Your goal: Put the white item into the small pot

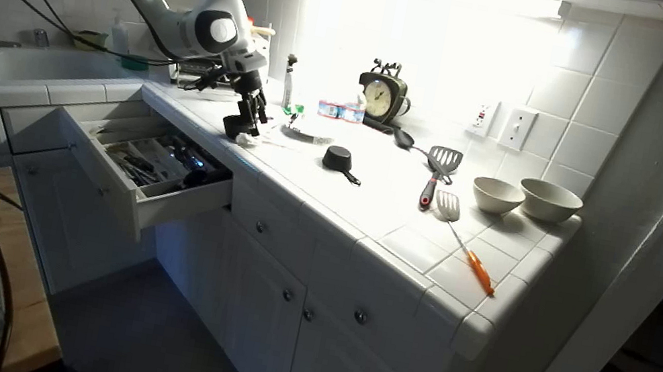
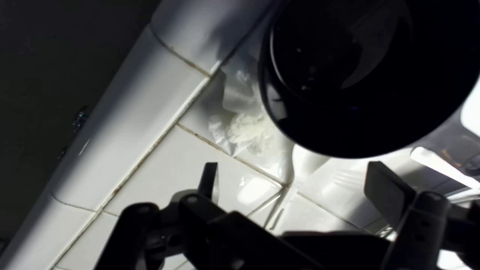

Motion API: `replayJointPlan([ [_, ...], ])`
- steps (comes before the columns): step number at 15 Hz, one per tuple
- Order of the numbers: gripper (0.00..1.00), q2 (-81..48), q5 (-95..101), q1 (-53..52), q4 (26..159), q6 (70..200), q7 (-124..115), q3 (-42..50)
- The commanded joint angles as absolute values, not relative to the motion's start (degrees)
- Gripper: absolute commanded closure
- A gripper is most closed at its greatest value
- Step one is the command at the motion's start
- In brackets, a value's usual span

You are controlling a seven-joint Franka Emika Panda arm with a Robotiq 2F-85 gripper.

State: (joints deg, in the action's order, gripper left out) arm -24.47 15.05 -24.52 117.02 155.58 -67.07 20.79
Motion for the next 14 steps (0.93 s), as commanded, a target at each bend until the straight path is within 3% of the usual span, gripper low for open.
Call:
replayJointPlan([
  [1,0.0,-25.0,17.4,-22.16,114.62,151.48,-69.16,18.34],
  [8,0.0,-22.41,16.8,-18.99,113.98,148.26,-67.1,16.02],
  [14,0.0,-15.47,15.0,-10.03,114.5,136.17,-42.24,8.33],
])
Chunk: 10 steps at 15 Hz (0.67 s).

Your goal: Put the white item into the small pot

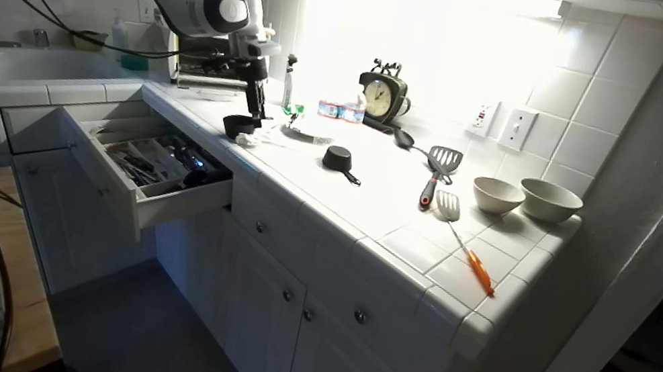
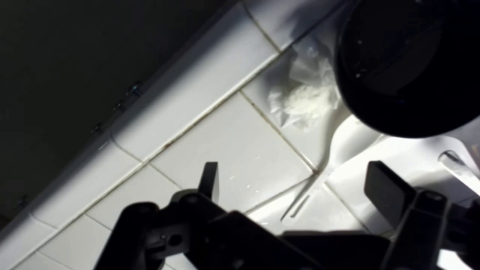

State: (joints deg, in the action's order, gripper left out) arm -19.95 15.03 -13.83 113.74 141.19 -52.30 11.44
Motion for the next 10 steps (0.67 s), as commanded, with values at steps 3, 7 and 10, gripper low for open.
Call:
replayJointPlan([
  [3,0.0,-11.61,14.53,-6.93,115.67,135.46,-29.94,6.66],
  [7,0.0,-7.48,12.16,-3.86,116.85,134.88,-13.73,4.5],
  [10,0.0,-5.31,7.53,-2.09,116.9,130.95,-3.3,2.86],
])
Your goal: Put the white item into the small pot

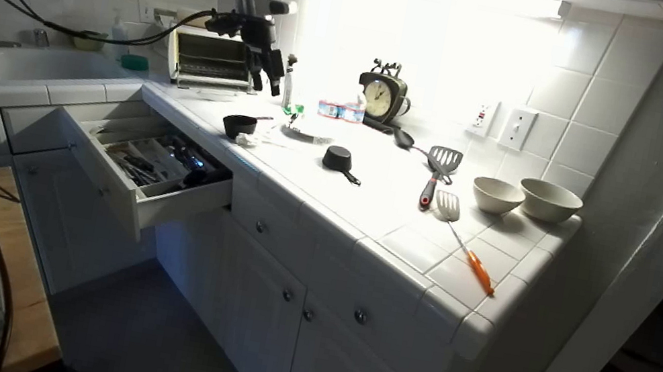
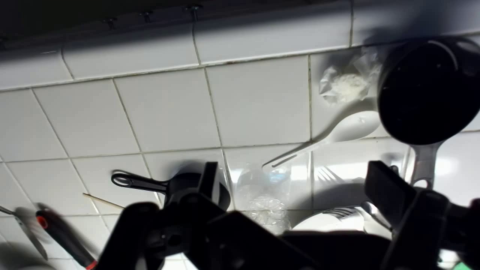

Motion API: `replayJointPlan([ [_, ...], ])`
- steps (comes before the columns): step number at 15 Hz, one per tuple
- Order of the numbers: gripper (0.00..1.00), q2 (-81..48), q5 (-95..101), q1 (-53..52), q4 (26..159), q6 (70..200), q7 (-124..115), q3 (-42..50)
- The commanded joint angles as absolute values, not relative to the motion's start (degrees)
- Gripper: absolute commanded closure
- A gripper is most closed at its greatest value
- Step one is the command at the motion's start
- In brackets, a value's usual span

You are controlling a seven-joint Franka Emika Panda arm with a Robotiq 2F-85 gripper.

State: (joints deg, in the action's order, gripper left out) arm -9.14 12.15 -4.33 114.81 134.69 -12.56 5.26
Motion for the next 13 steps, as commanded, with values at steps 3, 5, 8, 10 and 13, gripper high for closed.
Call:
replayJointPlan([
  [3,0.0,-3.65,4.86,-1.29,116.34,124.05,2.86,2.32],
  [5,0.0,-2.68,4.97,-0.98,116.47,121.96,5.5,2.25],
  [8,0.0,-1.67,5.58,-0.85,116.59,119.01,8.17,2.33],
  [10,0.0,-3.46,6.58,-0.94,115.18,120.14,6.31,2.37],
  [13,0.0,-3.33,6.58,-0.91,115.22,119.92,6.76,2.37],
])
